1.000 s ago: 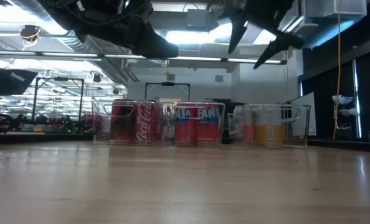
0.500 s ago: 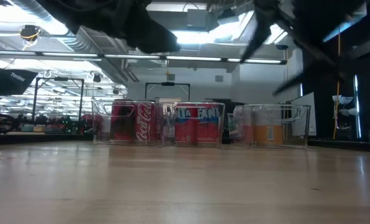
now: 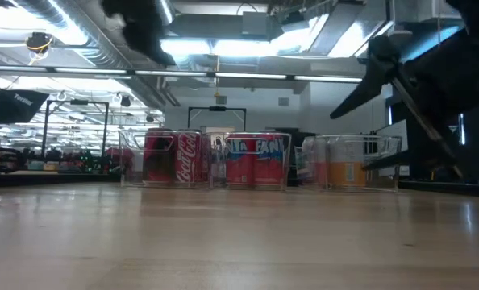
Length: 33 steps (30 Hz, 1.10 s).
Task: Sort soda cans
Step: Put the white soda can into the right transparent bin
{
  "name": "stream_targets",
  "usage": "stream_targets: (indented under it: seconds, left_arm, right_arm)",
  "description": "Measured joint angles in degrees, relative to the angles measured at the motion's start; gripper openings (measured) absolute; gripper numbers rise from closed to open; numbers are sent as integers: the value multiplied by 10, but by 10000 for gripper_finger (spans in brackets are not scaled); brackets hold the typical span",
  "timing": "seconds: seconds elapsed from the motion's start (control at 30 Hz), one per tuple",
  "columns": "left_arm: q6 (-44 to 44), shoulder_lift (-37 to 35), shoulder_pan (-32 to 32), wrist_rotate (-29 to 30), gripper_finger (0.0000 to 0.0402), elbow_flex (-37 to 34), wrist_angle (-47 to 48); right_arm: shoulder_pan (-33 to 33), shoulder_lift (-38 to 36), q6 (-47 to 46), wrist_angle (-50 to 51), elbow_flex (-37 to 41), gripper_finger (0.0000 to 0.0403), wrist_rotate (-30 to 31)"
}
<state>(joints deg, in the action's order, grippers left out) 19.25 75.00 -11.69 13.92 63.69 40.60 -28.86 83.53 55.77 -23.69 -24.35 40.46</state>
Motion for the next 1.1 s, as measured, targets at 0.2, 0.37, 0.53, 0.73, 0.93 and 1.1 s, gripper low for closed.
stream_targets:
  seconds: [0.2,0.37,0.53,0.73,0.93,1.1]
  left_arm:
    - [236,0,-55,-33,347,47,205]
    - [430,0,-116,-109,347,47,296]
    - [588,0,-175,-169,347,43,345]
    - [728,0,-244,-194,347,43,391]
    - [837,2,-320,-199,347,42,394]
    - [918,2,-388,-200,347,42,393]
  right_arm:
    - [0,0,0,-31,28,356,54]
    - [0,0,18,-35,27,356,55]
    - [0,0,35,-37,27,356,55]
    - [0,0,45,-51,27,356,55]
    - [0,0,25,-52,27,356,24]
    - [0,0,12,-54,27,356,-13]
